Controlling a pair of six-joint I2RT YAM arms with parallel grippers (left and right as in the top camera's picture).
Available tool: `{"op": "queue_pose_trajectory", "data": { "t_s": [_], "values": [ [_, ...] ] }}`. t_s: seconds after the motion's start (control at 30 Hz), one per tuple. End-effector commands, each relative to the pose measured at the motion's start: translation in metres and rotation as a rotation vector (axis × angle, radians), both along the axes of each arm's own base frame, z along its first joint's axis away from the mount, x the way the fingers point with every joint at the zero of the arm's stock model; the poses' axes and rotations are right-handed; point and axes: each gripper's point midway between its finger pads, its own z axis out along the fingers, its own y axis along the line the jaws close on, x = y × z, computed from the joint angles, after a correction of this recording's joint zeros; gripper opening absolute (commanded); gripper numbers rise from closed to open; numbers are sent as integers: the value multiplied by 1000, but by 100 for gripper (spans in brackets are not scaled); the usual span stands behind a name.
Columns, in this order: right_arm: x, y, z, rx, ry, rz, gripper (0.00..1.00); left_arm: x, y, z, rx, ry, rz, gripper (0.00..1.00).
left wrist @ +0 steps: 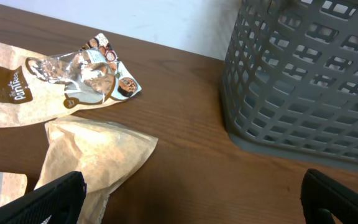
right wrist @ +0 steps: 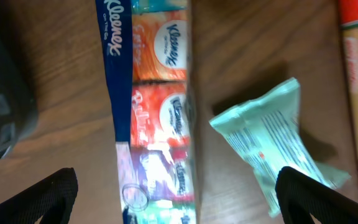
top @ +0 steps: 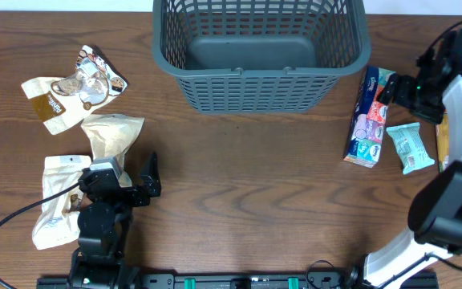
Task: Pack container
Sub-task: 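Reach the right gripper to the blue Kleenex tissue bundle and grasp it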
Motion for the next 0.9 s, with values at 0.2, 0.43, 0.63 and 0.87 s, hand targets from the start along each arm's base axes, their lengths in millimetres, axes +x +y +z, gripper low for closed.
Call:
{"op": "queue_pose_trajectory", "data": {
  "t_s": [0.2,0.43,0.63,0.87],
  "values": [
    [22,20,-48,-25,68,29,93,1,1,11,-1,-20,10,99],
    [28,29,-79,-32,110,51,93,2,1,9,0,-15,10,98],
    [28,29,-100,-25,146,52,94,2,1,8,1,-8,10,99],
    [34,28,-104,-30,126,52,91,2,1,8,1,-8,10,99]
  ]
}}
